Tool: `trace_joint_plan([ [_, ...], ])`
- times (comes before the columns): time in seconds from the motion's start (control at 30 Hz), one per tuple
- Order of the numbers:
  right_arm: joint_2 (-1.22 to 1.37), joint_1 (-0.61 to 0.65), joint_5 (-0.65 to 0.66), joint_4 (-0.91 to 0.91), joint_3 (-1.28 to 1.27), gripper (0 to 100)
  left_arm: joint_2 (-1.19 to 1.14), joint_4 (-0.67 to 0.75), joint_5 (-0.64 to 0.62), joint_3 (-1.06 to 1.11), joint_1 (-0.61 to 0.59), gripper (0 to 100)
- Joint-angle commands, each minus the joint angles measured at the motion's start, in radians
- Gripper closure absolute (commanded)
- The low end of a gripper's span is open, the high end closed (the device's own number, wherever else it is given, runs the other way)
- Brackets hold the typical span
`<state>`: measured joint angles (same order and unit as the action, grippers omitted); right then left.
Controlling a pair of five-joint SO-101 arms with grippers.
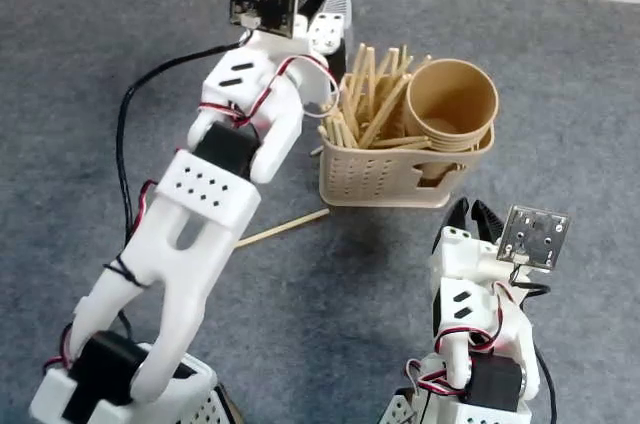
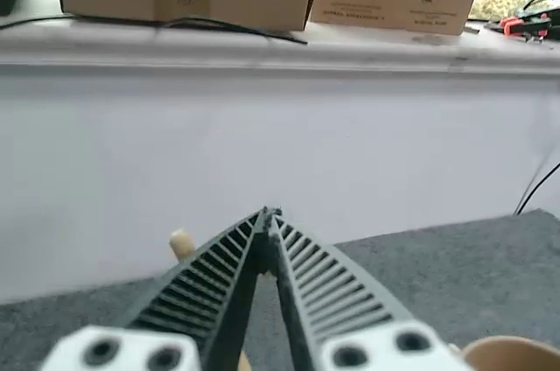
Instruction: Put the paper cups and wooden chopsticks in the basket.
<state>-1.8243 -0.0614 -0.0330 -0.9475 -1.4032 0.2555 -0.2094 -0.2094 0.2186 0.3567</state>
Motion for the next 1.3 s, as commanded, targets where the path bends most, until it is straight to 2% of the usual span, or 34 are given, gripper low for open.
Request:
trace_joint_plan([
  [0.0,-0.004,0.004,0.014,0.030,0.004,92.9,-0.001,0.020,-0.011,-0.010,0.021,99],
  [0.17,-0.004,0.004,0.014,0.030,0.004,92.9,0.001,0.020,-0.011,0.108,0.082,99],
  [0.3,-0.004,0.004,0.014,0.030,0.004,92.9,0.004,0.020,-0.011,0.120,0.117,99],
  [0.57,-0.004,0.004,0.014,0.030,0.004,92.9,0.237,0.018,-0.011,0.110,0.114,99],
  [0.73,-0.004,0.004,0.014,0.030,0.004,92.9,0.364,0.015,0.066,0.117,0.084,99],
  [0.83,-0.004,0.004,0.014,0.030,0.004,92.9,0.441,-0.110,0.072,0.101,0.061,99],
  [1.07,-0.004,0.004,0.014,0.030,0.004,92.9,0.581,-0.632,0.083,0.062,0.044,99],
  [1.27,-0.004,0.008,0.014,0.031,-0.012,92.9,0.714,-0.948,0.238,0.073,-0.061,99],
])
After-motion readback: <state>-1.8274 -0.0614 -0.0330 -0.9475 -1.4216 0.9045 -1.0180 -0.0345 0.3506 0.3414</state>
